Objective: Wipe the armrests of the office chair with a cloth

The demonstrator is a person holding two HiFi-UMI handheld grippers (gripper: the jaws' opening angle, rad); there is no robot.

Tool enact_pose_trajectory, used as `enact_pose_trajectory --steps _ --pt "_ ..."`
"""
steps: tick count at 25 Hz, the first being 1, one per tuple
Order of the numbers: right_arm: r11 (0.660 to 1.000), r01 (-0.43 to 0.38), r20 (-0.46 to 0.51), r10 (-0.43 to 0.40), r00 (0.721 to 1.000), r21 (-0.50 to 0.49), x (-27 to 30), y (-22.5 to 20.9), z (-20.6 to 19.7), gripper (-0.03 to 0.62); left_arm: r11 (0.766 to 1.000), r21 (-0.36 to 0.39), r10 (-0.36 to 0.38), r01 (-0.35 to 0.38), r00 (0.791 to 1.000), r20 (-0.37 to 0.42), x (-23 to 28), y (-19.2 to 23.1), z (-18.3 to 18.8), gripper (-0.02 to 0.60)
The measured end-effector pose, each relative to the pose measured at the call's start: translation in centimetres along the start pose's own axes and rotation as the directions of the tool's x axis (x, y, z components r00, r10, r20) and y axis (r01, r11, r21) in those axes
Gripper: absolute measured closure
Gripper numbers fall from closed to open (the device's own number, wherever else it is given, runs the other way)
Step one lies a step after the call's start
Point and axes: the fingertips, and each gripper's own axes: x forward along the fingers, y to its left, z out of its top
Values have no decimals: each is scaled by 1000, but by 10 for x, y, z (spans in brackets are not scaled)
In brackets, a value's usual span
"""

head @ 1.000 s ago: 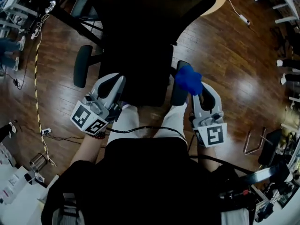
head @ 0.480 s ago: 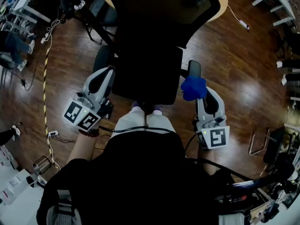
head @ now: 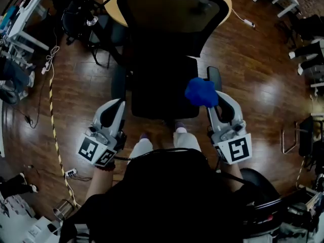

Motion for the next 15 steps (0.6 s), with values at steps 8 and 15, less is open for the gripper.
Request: enact_pose_trajectory --steps 8,15 --pt "993 71 -23 -70 997 97 -20 76 -9 546 969 10 -246 249 963 -110 9 -37 2 575" --pt "982 92 -58 -84 995 164 -37 51 -12 546 960 27 -276 279 958 -84 15 -118 9 575"
